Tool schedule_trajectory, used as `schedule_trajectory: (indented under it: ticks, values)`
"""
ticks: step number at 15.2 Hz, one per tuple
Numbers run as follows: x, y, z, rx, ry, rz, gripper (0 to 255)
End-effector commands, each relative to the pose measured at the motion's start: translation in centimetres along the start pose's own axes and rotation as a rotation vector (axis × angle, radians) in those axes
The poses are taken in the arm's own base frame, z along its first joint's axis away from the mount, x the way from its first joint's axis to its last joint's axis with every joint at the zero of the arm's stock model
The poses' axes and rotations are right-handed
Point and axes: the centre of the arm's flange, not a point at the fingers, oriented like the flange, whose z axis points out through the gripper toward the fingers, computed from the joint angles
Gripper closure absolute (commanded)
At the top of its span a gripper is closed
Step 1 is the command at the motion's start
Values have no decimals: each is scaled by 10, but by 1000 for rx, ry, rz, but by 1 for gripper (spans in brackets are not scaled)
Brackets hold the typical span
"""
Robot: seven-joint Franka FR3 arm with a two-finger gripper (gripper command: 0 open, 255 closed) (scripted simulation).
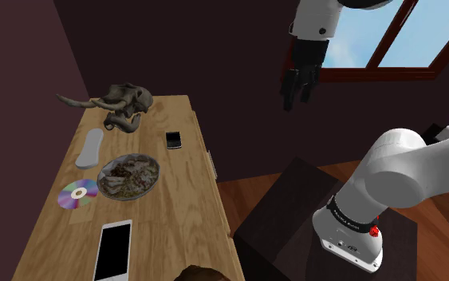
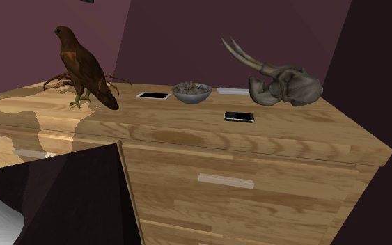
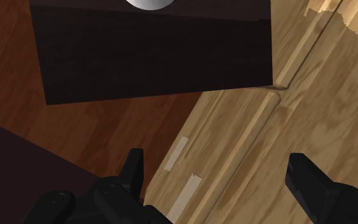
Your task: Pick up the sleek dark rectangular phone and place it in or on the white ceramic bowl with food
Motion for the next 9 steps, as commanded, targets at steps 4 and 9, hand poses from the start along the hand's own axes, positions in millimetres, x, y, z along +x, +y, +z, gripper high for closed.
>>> schedule_trajectory:
  ticks: [4, 9]
  values:
    - [29, -14, 19, 3, 12, 26, 0]
    - [80, -36, 51, 9, 31, 70, 0]
